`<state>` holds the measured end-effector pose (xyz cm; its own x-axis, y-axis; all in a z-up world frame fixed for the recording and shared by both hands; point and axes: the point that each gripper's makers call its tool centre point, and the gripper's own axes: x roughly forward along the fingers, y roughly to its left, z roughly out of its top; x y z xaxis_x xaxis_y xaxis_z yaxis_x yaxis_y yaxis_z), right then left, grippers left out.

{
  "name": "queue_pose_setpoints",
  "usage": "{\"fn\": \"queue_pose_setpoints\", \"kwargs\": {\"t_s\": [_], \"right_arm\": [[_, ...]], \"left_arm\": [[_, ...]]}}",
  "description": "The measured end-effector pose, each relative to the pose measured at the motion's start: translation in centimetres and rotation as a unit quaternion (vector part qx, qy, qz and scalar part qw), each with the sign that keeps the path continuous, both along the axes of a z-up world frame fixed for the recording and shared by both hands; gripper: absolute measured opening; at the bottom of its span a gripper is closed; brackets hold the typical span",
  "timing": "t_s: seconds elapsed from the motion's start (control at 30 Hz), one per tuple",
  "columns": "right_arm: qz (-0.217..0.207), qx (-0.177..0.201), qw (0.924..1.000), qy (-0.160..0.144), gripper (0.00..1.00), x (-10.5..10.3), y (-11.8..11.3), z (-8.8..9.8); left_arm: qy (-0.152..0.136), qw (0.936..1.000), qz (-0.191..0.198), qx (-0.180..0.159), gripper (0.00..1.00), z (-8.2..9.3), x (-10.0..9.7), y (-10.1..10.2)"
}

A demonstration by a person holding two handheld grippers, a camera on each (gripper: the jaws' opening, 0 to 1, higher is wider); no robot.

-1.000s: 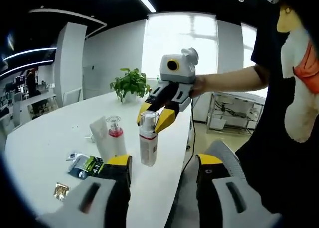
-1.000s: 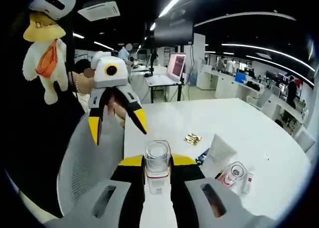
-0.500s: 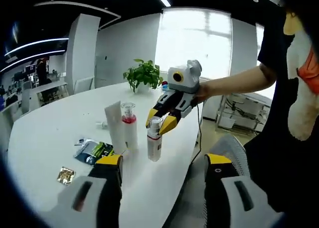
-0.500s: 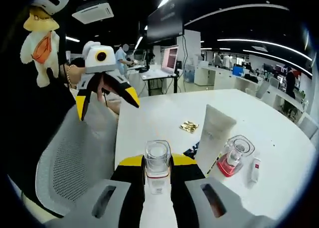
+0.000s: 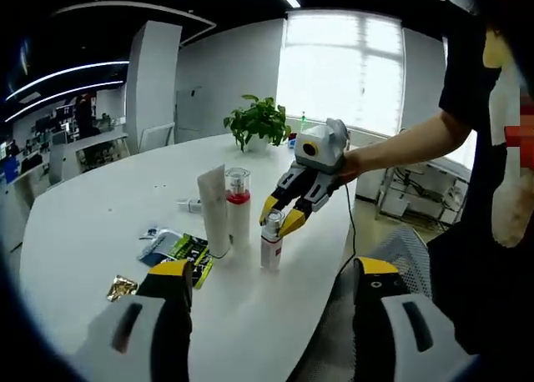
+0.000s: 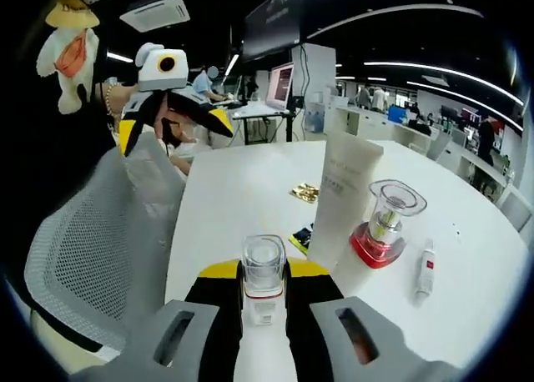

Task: Arrange the skincare products in the storage area until every visible bottle or jar stands upright without overlapping.

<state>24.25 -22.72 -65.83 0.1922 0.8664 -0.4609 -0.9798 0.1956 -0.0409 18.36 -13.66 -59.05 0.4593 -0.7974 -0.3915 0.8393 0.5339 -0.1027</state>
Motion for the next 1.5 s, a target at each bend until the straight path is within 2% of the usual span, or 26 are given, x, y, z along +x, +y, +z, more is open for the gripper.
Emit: {"fn": "queue_pose_setpoints", "kwargs": {"t_s": [0.47,0.5,0.53,0.57,0.8,0.93,1.03,1.17,1.5], "right_arm": [[0.016,0.006,0.9998,0.000,0.19,1.0,-0.1,-0.3],[0.014,0.005,0.9999,0.009,0.19,1.0,-0.1,-0.4],[0.009,0.004,0.9994,0.034,0.19,0.8,-0.2,-0.5],[0.022,-0.003,0.9997,0.012,0.19,0.9,-0.1,-0.4],[0.037,-0.021,0.9990,0.016,0.23,0.3,0.0,-0.9],[0.028,-0.030,0.9989,0.020,0.27,0.3,-0.1,-1.8],[0.017,-0.045,0.9984,0.028,0.28,0.4,-0.6,-3.4],[0.005,-0.040,0.9986,0.036,0.25,0.7,-0.8,-4.1],[0.004,-0.040,0.9988,0.028,0.20,1.9,-1.2,-4.1]], "left_arm": [[0.011,0.9999,0.002,0.012,0.75,-0.7,0.5,-0.5],[0.011,0.9999,0.004,0.011,0.75,-0.7,0.6,-0.5],[0.011,0.9999,0.005,0.011,0.75,-0.6,0.6,-0.5],[0.011,0.9999,0.006,0.010,0.75,-0.6,0.7,-0.6],[0.012,0.9998,0.003,0.015,0.75,-0.8,0.6,-0.8],[0.013,0.9998,0.002,0.018,0.74,-1.0,0.6,-0.7],[0.013,0.9997,0.001,0.019,0.74,-1.0,0.6,-0.8],[0.015,0.9997,0.000,0.022,0.74,-1.1,0.6,-0.7],[0.019,0.9993,-0.010,0.031,0.73,-1.6,0.7,-1.1]]}}
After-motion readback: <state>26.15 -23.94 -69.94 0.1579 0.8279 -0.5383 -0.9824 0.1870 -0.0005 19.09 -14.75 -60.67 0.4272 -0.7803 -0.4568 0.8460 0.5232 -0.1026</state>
